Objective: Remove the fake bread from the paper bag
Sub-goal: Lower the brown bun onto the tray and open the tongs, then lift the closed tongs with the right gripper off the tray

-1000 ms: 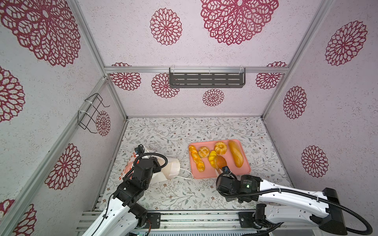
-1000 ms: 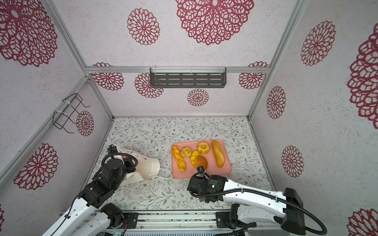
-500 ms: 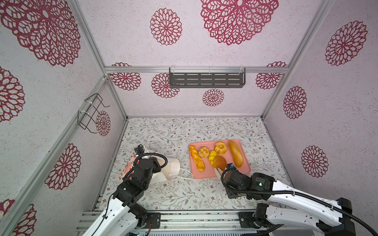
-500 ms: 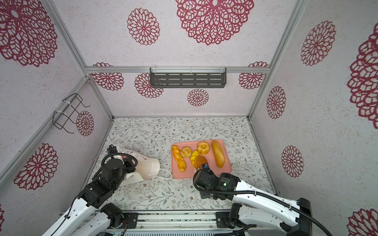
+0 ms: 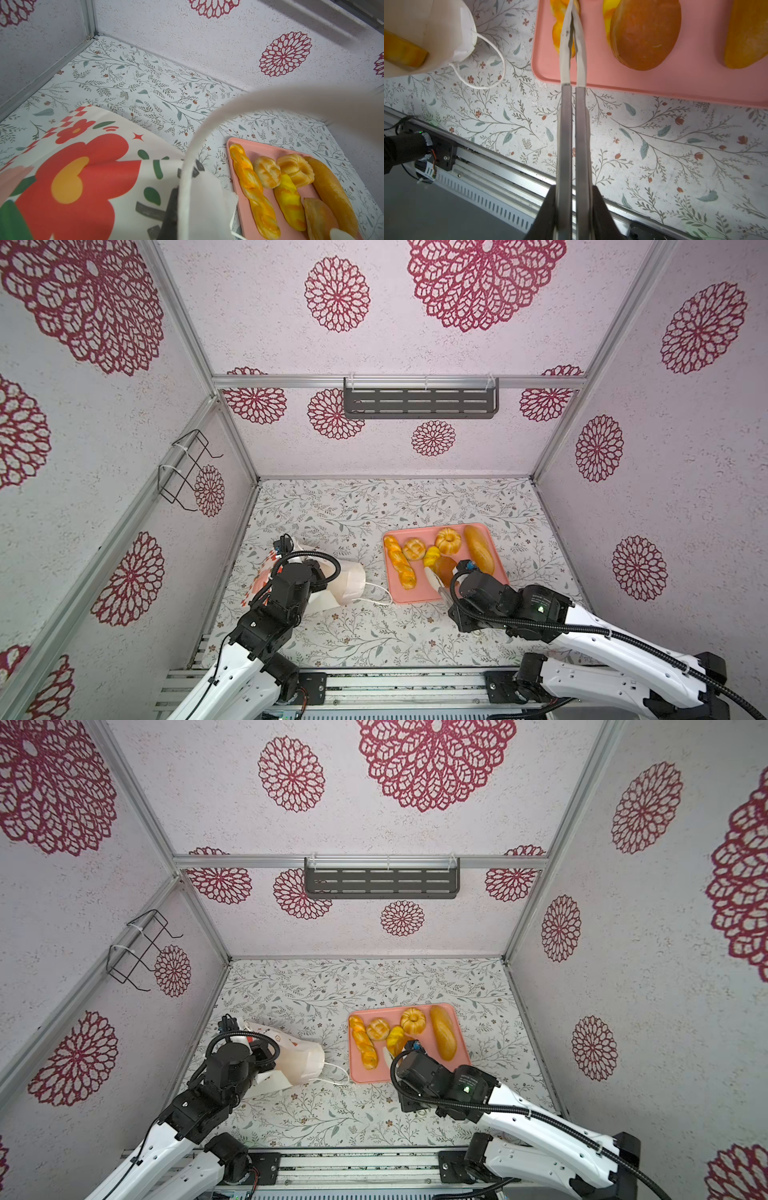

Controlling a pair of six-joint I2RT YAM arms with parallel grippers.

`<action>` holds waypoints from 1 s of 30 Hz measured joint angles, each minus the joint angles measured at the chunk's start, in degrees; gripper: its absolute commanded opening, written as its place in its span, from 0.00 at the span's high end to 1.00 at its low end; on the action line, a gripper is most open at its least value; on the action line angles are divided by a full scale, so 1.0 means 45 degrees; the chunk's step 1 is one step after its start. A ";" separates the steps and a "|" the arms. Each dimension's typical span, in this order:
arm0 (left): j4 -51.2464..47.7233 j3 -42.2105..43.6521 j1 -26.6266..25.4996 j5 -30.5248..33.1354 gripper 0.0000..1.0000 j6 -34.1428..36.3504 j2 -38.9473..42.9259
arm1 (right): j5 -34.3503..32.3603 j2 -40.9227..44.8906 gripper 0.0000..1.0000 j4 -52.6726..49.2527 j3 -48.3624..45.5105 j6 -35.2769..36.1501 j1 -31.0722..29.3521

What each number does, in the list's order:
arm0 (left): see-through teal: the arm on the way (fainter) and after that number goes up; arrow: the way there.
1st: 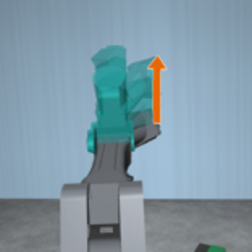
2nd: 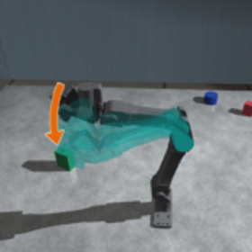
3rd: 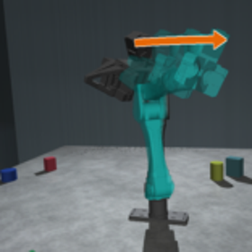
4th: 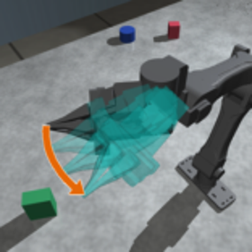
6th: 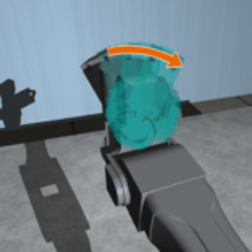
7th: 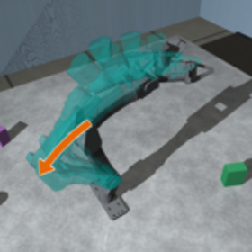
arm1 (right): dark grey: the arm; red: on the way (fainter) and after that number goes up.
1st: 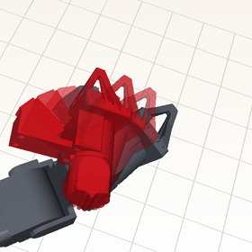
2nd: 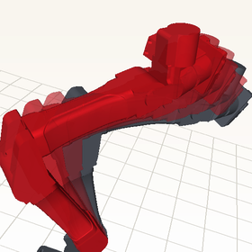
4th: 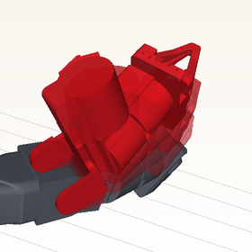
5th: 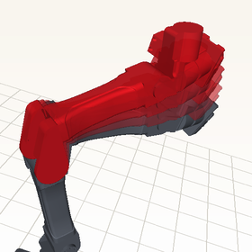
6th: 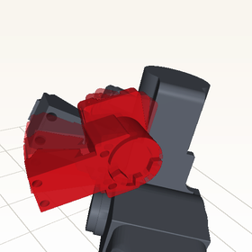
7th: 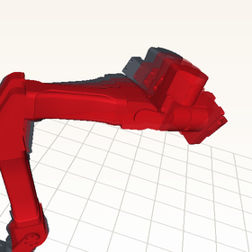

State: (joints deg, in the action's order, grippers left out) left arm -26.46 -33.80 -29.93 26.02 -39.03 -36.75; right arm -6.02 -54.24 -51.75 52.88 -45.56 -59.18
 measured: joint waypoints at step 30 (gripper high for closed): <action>-0.0583 -0.0461 0.0000 0.0359 1.00 0.0287 0.0092 | 0.0937 0.2084 1.00 0.0942 -0.3502 0.0272 0.3832</action>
State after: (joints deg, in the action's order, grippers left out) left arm -29.08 -35.88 -29.93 27.64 -37.74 -36.34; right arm -1.80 -44.86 -47.51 37.12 -44.34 -41.93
